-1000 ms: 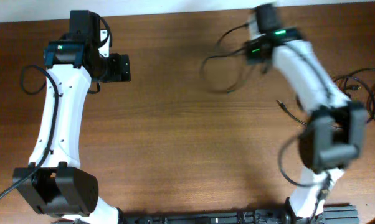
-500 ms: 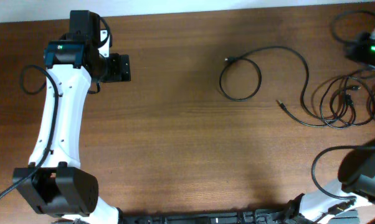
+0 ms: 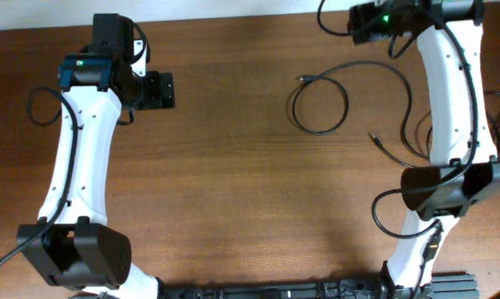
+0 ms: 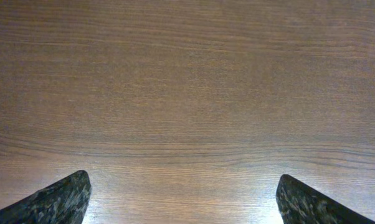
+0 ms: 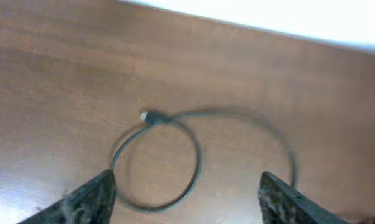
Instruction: Untangle cables
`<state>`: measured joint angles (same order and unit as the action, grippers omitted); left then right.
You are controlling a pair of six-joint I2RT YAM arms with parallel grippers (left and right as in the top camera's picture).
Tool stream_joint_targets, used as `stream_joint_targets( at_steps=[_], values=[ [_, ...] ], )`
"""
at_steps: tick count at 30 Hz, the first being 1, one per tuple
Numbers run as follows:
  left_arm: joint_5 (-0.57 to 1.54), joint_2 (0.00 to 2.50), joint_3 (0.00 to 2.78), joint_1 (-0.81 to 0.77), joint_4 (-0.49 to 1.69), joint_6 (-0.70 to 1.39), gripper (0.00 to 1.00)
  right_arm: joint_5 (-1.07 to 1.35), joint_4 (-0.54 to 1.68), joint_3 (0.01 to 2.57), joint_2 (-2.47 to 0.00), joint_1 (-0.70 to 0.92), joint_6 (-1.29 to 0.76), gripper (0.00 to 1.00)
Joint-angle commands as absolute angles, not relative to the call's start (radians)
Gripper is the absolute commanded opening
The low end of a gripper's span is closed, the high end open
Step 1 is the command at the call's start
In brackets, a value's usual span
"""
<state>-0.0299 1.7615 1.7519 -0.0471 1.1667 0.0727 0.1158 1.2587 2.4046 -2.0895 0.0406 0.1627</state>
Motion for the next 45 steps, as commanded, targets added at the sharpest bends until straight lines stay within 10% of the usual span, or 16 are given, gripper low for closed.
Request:
stream_joint_targets(
  at_steps=[1,45],
  values=[
    [-0.022,1.768,1.755,-0.045,1.169,0.083,0.96,0.101,1.214,2.427,-2.149,0.083,0.312,0.76],
    [-0.022,1.768,1.755,-0.045,1.188,0.083,0.96,0.033,0.855,2.176,-2.429,0.191,0.3,0.75]
  ],
)
